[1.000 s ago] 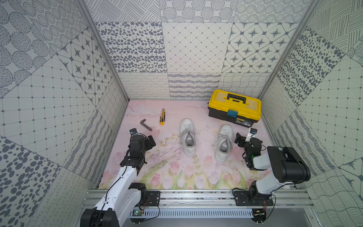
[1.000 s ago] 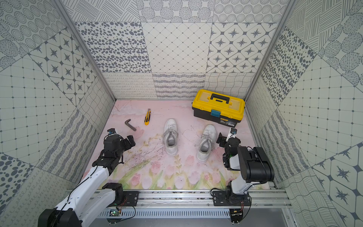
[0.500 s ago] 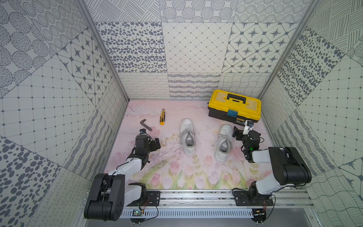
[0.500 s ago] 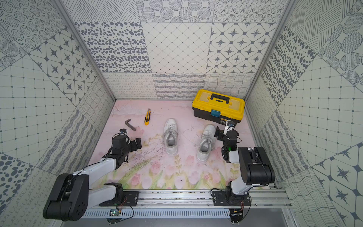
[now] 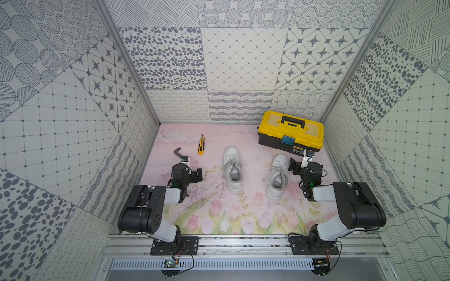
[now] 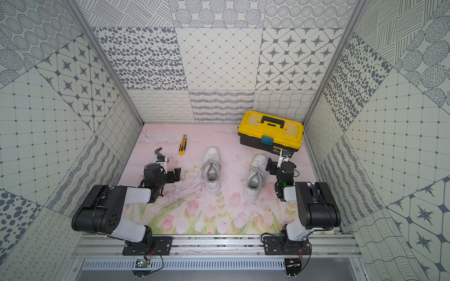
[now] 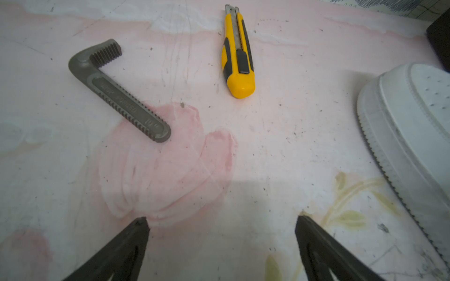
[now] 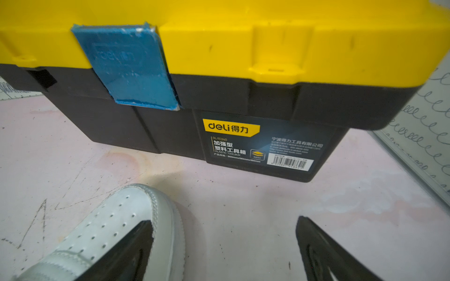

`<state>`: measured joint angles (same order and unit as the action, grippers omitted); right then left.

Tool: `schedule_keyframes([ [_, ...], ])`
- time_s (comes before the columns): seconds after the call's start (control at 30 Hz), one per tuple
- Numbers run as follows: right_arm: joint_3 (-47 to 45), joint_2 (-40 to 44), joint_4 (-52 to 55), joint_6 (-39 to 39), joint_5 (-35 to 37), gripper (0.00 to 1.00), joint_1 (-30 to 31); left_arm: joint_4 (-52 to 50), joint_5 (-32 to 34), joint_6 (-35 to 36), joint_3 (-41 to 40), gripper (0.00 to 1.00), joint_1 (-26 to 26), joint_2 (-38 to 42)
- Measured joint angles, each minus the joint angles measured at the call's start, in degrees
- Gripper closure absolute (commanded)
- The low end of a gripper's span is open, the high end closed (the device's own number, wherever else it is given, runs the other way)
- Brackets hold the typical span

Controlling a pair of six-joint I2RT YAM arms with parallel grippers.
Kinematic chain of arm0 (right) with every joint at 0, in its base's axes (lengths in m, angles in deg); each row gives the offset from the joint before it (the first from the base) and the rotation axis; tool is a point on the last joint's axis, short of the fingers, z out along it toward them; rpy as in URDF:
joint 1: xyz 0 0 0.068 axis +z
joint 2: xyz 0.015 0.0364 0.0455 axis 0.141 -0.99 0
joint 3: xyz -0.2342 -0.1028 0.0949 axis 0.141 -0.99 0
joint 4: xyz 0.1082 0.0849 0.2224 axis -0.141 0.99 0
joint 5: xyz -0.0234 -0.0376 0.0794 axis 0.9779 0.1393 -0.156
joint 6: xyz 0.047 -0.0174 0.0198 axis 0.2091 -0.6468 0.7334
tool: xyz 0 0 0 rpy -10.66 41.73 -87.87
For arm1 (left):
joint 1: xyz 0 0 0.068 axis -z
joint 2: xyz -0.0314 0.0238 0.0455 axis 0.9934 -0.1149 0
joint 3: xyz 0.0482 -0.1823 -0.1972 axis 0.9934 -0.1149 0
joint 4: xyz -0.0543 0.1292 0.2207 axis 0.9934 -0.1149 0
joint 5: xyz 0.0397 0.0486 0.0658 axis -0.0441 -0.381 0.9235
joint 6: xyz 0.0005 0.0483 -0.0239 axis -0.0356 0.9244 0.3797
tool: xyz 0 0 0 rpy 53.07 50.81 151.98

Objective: Tie the shoes
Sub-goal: Reset both arms

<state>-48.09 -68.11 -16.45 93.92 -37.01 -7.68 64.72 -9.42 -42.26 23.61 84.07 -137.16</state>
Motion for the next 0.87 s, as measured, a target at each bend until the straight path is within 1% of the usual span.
schedule_keyframes([
  [0.33, 0.0, 0.0, 0.0, -0.2, 0.1, 0.03, 0.3, 3.4, 0.0, 1.2, 1.0, 0.01, 0.1, -0.9],
  [0.87, 0.0, 0.0, 0.0, -0.2, 0.2, 0.03, 0.3, 3.5, 0.0, 1.5, 1.0, 0.01, 0.1, -0.9],
])
